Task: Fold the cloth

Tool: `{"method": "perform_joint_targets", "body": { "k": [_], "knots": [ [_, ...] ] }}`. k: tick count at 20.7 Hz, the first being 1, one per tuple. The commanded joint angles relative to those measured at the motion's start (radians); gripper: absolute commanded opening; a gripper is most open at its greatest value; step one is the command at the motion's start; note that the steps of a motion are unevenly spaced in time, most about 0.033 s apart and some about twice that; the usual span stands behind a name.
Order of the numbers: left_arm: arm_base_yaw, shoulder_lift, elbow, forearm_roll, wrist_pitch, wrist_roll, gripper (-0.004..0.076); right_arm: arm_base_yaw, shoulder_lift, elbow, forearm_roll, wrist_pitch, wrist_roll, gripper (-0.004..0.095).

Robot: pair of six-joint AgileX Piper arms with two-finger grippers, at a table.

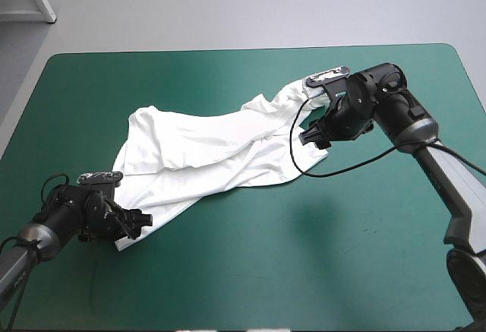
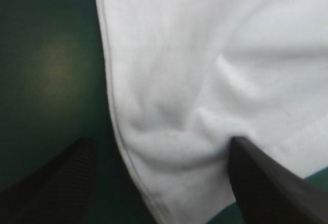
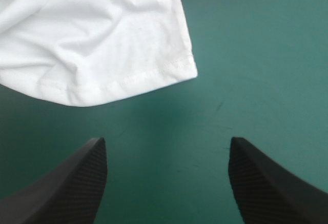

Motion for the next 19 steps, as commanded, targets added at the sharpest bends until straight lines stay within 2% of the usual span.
{"method": "perform_joint_targets", "body": {
  "k": [1,2,4,5,7,10,13,14,19],
  "knots": [
    [0.001,0.022,-0.019,-0.004,-0.037,-0.010,0.0520,-0.054,0.029,-0.020,0.043,-0.059,-0.046,0.0634],
    [0.001,0.027,-0.019,-0.013,-0.038,-0.010,0.0503,-0.068,0.051,-0.020,0.049,-0.063,-0.053,0.0634],
    [0.001,0.034,-0.018,-0.076,-0.041,0.003,0.0405,-0.102,0.122,-0.020,0.086,-0.098,-0.082,0.0634],
    [0.001,0.034,-0.014,-0.114,-0.047,0.021,0.0309,-0.115,0.169,-0.022,0.107,-0.127,-0.095,0.0634],
    [0.001,0.034,0.011,-0.132,-0.077,0.021,0.0168,-0.119,0.227,-0.024,0.112,-0.164,-0.103,0.0634],
    [0.001,0.034,0.100,-0.134,-0.151,0.021,-0.0001,-0.119,0.314,-0.024,0.197,-0.198,-0.145,0.0634],
    [0.001,0.034,0.150,-0.132,-0.171,0.021,-0.0010,-0.119,0.341,-0.024,0.244,-0.205,-0.165,0.0620],
    [0.001,0.034,0.154,-0.130,-0.171,0.021,-0.0010,-0.119,0.343,-0.024,0.251,-0.209,-0.165,0.0578],
    [0.001,0.034,0.154,-0.130,-0.171,0.021,-0.0010,-0.113,0.343,-0.020,0.278,-0.184,-0.166,0.0150]
  ]
}}
